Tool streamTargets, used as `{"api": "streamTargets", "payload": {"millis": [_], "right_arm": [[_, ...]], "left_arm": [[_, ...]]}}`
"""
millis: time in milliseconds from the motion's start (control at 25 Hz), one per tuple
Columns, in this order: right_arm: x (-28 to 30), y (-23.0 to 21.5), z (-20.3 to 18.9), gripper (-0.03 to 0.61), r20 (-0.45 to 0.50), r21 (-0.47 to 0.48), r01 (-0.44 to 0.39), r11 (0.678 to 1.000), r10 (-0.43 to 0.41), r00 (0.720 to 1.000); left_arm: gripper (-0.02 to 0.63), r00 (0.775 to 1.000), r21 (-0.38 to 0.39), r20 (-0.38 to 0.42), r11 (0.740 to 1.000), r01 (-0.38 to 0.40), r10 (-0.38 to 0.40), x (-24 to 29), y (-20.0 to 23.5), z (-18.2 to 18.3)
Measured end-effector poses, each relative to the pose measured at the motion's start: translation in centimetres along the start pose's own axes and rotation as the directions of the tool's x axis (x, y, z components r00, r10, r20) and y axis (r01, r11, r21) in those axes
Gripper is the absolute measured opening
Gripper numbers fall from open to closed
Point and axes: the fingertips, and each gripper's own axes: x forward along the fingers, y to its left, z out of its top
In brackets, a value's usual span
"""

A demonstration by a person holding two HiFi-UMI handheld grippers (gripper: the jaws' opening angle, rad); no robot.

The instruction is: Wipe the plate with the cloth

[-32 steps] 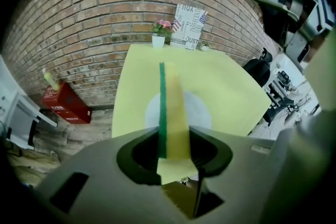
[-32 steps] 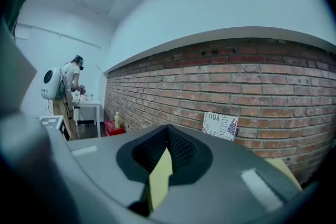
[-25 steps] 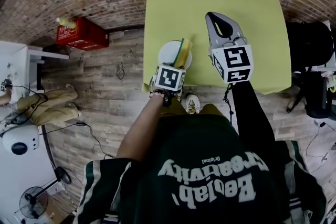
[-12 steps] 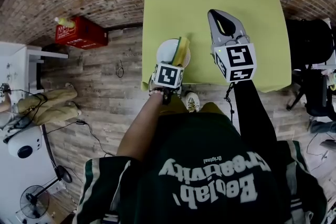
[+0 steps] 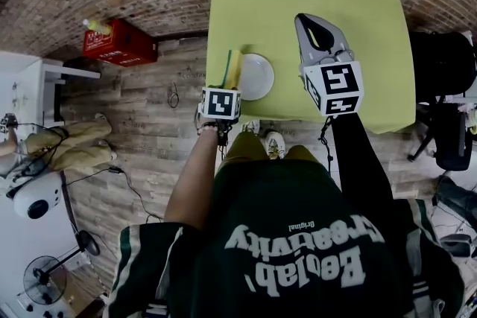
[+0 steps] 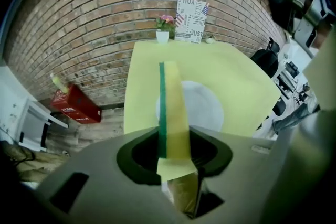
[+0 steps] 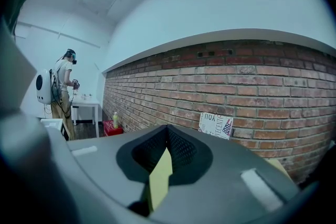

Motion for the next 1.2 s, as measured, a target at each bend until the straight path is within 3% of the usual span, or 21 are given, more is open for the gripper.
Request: {"api": "streamTargets", "payload": {"millis": [120, 280, 440, 640, 840, 1080, 1200], "right_arm": [[0.0, 0.6, 0.3, 0.012, 0.006, -0.006, -0.007, 1.0, 0.007, 1.0], [-0.2, 1.2, 0.8, 0.012, 0.009, -0.03, -0.005, 1.0, 0.005, 1.0], [-0.7, 1.8, 1.4, 0.012, 0.022, -0.033, -0.001, 0.999, 0.002, 1.0], [-1.4, 2.0, 2.3, 0.012, 0.045, -0.052, 0.031, 0.998, -0.029, 0.999], [-2.1, 2.6, 4.0, 0.012, 0.081, -0.046, 0.036, 0.998, -0.032, 0.996], [-3.1, 2.5, 4.9, 0.012, 0.097, -0.046, 0.054, 0.997, -0.049, 0.994], [-3.4, 2.6, 5.2, 0.011, 0.104, -0.055, 0.064, 0.996, -0.058, 0.993]], "left_arm": [[0.135, 1.0, 0.002, 0.024, 1.0, 0.015, -0.015, 0.2, -0.2, 0.1], [0.135, 0.991, 0.015, 0.137, 1.0, -0.019, 0.016, -1.7, 0.2, 2.5], [0.135, 0.958, -0.01, 0.28, 0.998, -0.065, 0.066, -5.9, 1.3, 5.8], [0.137, 0.862, 0.033, 0.495, 0.989, -0.146, 0.111, -12.3, 2.0, 11.0], [0.137, 0.725, 0.062, 0.679, 0.976, -0.21, 0.113, -18.3, 1.7, 14.4], [0.137, 0.612, 0.051, 0.788, 0.985, -0.167, 0.063, -23.3, 0.5, 16.5], [0.137, 0.569, 0.06, 0.821, 0.984, -0.169, 0.048, -25.0, 0.2, 17.2]]}}
